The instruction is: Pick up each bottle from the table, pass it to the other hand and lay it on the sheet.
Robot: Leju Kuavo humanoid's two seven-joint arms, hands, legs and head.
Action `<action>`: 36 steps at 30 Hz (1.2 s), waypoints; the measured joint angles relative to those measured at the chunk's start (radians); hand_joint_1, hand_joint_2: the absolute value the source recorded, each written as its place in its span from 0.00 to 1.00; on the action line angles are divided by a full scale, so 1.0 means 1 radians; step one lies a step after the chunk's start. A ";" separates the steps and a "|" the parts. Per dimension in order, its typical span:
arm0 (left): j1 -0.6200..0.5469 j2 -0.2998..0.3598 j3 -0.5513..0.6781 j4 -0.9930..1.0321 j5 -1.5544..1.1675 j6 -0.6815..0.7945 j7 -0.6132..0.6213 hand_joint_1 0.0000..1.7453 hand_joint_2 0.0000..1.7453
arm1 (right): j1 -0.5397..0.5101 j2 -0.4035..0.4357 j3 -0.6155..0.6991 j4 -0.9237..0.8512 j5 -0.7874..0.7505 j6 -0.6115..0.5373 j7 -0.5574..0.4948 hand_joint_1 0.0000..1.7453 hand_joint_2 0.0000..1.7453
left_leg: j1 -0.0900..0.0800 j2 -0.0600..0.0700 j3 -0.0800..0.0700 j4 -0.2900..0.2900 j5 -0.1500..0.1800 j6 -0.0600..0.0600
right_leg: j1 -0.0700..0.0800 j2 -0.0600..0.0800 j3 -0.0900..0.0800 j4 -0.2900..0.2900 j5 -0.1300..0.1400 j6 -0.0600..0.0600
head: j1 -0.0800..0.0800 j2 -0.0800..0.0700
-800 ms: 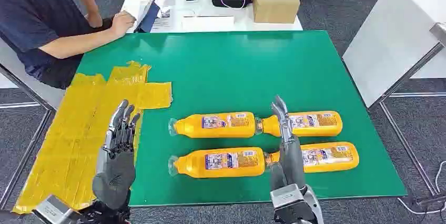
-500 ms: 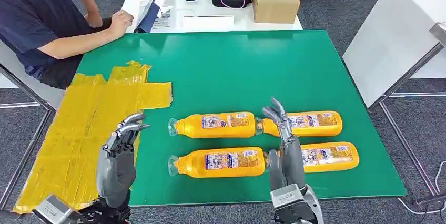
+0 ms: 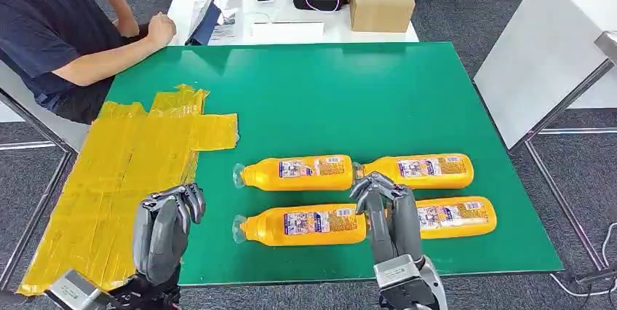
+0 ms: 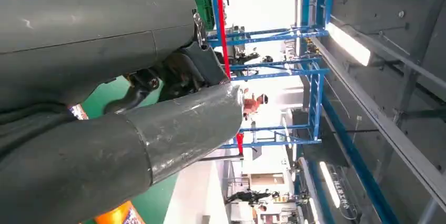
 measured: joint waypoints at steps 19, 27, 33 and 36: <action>0.197 0.000 0.140 -0.157 -0.073 0.164 0.065 0.00 0.00 | 0.259 -0.079 -0.164 -0.180 -0.216 0.173 -0.001 0.00 0.00 | 0.000 0.000 -0.002 0.000 -0.004 0.001 | 0.000 0.000 -0.003 -0.001 -0.002 0.000 | 0.000 0.000; 0.204 -0.005 0.156 -0.167 -0.078 0.176 0.077 0.00 0.00 | 0.285 -0.114 -0.164 -0.217 -0.205 0.139 0.037 0.00 1.00 | 0.000 0.000 0.000 0.000 -0.003 0.001 | 0.000 0.000 -0.001 -0.001 -0.001 0.000 | 0.000 0.000; 0.204 -0.005 0.157 -0.167 -0.073 0.190 0.092 0.00 0.00 | 0.288 -0.140 -0.154 -0.227 -0.106 0.082 0.116 0.00 1.00 | 0.000 0.000 0.000 0.000 -0.003 0.001 | 0.000 0.000 0.000 -0.001 -0.001 0.000 | 0.000 0.000; 0.203 0.000 0.156 -0.167 -0.073 0.179 0.137 0.00 0.00 | 0.263 -0.176 -0.123 -0.226 0.108 0.099 0.313 0.00 1.00 | 0.000 0.001 0.000 0.000 -0.003 0.001 | 0.000 0.000 -0.001 -0.001 -0.001 0.000 | 0.000 0.000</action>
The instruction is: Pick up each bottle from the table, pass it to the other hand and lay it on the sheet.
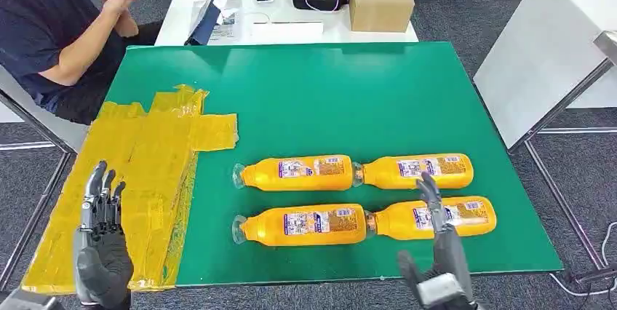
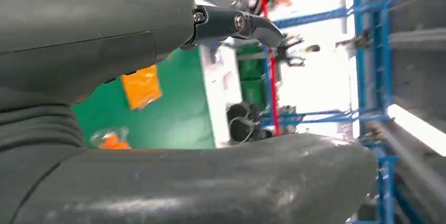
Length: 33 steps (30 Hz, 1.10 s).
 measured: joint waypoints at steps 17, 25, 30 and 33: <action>-0.033 0.084 -0.055 0.046 0.039 -0.034 0.054 0.00 0.00 | -0.234 -0.051 0.136 0.200 0.251 0.264 0.154 0.00 1.00 | 0.000 0.000 0.000 0.000 0.001 0.000 | 0.000 0.000 0.001 0.000 0.000 0.000 | 0.000 0.000; -0.043 0.089 -0.056 0.055 0.048 -0.042 0.058 0.00 0.00 | -0.290 -0.036 0.160 0.266 0.266 0.289 0.160 0.00 1.00 | 0.000 -0.001 0.000 0.000 0.001 0.000 | 0.000 0.000 0.000 0.000 0.000 0.000 | 0.000 0.000; -0.045 0.090 -0.056 0.060 0.051 -0.053 0.058 0.00 0.00 | -0.322 -0.029 0.177 0.301 0.283 0.313 0.169 0.00 1.00 | 0.000 0.000 0.000 0.000 0.001 0.000 | 0.000 0.000 0.000 0.000 0.000 0.000 | 0.000 0.000; -0.051 0.090 -0.055 0.060 0.052 -0.061 0.058 0.00 0.00 | -0.354 -0.024 0.195 0.335 0.292 0.341 0.181 0.00 1.00 | 0.000 0.000 0.000 0.000 0.001 0.000 | 0.000 0.000 0.000 0.000 0.000 0.000 | 0.000 0.000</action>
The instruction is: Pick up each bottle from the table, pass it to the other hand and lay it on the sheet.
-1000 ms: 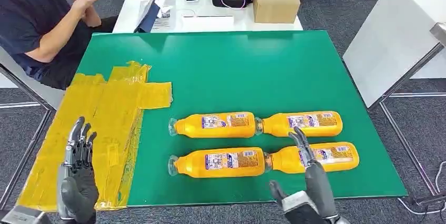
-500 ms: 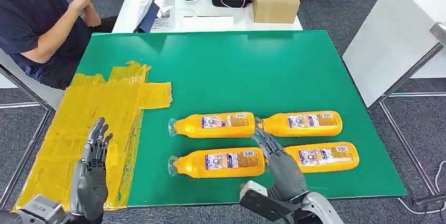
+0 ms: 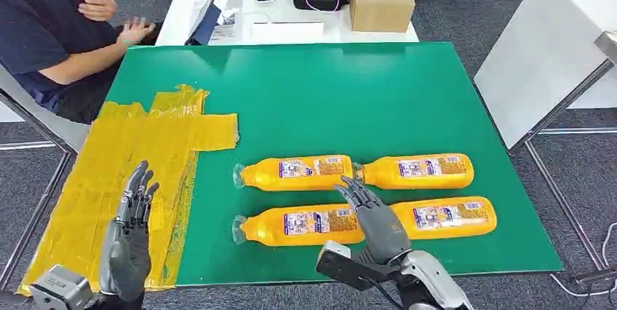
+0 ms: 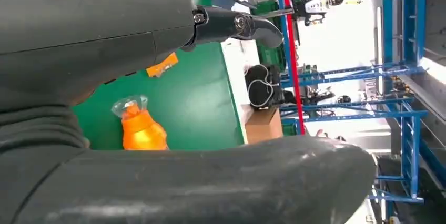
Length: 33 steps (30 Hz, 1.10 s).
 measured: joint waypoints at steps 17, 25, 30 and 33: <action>-0.023 0.000 0.001 0.016 0.008 -0.019 0.000 0.00 0.00 | -0.107 0.026 0.071 0.147 -0.004 0.047 0.015 0.00 1.00 | 0.000 0.000 0.000 0.000 0.000 0.000 | 0.000 0.000 0.000 0.000 0.000 0.000 | 0.000 0.000; -0.053 -0.003 0.000 0.017 0.037 -0.045 0.023 0.00 0.00 | -0.188 0.043 0.141 0.213 -0.029 0.128 0.076 0.00 1.00 | 0.000 0.000 0.000 0.000 0.001 0.000 | 0.000 0.000 0.000 0.000 0.000 0.000 | 0.000 0.000; -0.064 -0.004 0.000 0.031 0.058 -0.052 0.017 0.00 0.00 | -0.252 0.041 0.226 0.295 -0.030 0.227 0.082 1.00 1.00 | 0.000 -0.001 -0.001 0.000 0.001 0.000 | 0.000 0.000 0.000 0.000 0.000 0.000 | 0.000 0.000; -0.094 -0.004 -0.007 0.052 0.081 -0.052 0.014 0.00 0.00 | -0.347 0.027 0.316 0.379 -0.068 0.299 0.051 1.00 1.00 | 0.000 0.001 0.001 0.000 0.001 0.000 | 0.000 0.000 0.000 0.000 0.001 0.001 | 0.000 0.000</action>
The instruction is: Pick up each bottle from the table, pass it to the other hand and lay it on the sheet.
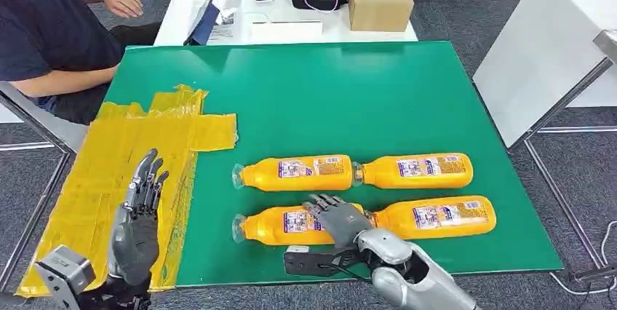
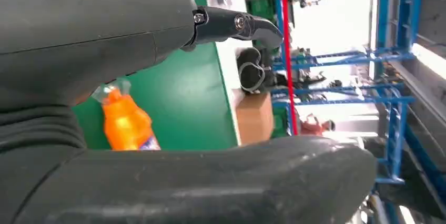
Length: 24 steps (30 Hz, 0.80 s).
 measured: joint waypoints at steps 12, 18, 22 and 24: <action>-0.019 0.008 -0.021 0.038 0.052 0.034 -0.024 0.00 0.00 | -0.125 -0.037 0.163 0.144 -0.053 -0.024 -0.043 1.00 1.00 | 0.000 0.000 0.010 0.000 -0.001 -0.001 | 0.000 0.000 0.006 -0.001 -0.001 -0.001 | 0.000 0.000; -0.018 0.017 -0.023 0.055 0.059 0.043 -0.033 0.00 0.00 | -0.144 -0.036 0.191 0.188 -0.053 -0.041 -0.059 1.00 1.00 | 0.000 0.000 0.017 0.000 -0.004 -0.001 | 0.000 0.000 0.006 -0.001 -0.003 -0.001 | 0.000 0.000; -0.022 0.017 -0.032 0.055 0.072 0.071 -0.004 0.00 0.00 | -0.149 -0.035 0.207 0.187 -0.059 -0.045 -0.012 1.00 1.00 | 0.000 -0.001 0.019 0.000 -0.003 0.000 | 0.000 0.000 0.008 -0.001 -0.003 -0.001 | 0.000 0.000; -0.021 0.016 -0.032 0.048 0.089 0.110 0.018 0.00 1.00 | -0.128 -0.031 0.201 0.183 -0.071 -0.105 0.034 1.00 1.00 | 0.000 -0.001 0.019 0.000 -0.003 0.000 | 0.000 0.000 0.009 -0.001 -0.003 -0.001 | 0.000 0.000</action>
